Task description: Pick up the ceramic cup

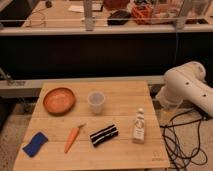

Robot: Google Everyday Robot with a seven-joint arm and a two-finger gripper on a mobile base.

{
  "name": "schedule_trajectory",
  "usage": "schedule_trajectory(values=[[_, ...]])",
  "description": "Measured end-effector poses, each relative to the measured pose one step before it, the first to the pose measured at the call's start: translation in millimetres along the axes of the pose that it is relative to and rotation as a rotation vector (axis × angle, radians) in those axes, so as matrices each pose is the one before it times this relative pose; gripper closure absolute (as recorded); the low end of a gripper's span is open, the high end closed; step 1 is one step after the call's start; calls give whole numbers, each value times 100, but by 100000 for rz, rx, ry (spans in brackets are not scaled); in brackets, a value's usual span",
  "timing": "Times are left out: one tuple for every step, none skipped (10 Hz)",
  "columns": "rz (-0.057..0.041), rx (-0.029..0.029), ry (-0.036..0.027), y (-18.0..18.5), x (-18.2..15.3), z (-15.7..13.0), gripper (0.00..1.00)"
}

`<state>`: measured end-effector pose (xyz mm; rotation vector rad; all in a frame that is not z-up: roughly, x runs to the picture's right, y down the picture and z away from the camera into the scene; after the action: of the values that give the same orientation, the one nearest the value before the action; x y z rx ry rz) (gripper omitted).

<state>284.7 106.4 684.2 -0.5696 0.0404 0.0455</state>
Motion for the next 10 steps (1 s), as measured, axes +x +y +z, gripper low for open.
schedule_trajectory(values=[[4, 1, 0, -1, 1, 1, 20], [6, -4, 4, 2, 4, 1, 20], [-4, 4, 3, -2, 0, -1, 20], [1, 2, -8, -1, -4, -1, 20], [-7, -1, 8, 0, 0, 2, 20], [-230, 302, 161, -38, -69, 4, 20], [-1600, 1138, 362, -464, -677, -24, 20], [-1694, 817, -174, -475, -1334, 47, 20], [-2171, 1137, 63, -634, -1725, -7, 20], [-805, 490, 148, -293, -685, 9, 20]])
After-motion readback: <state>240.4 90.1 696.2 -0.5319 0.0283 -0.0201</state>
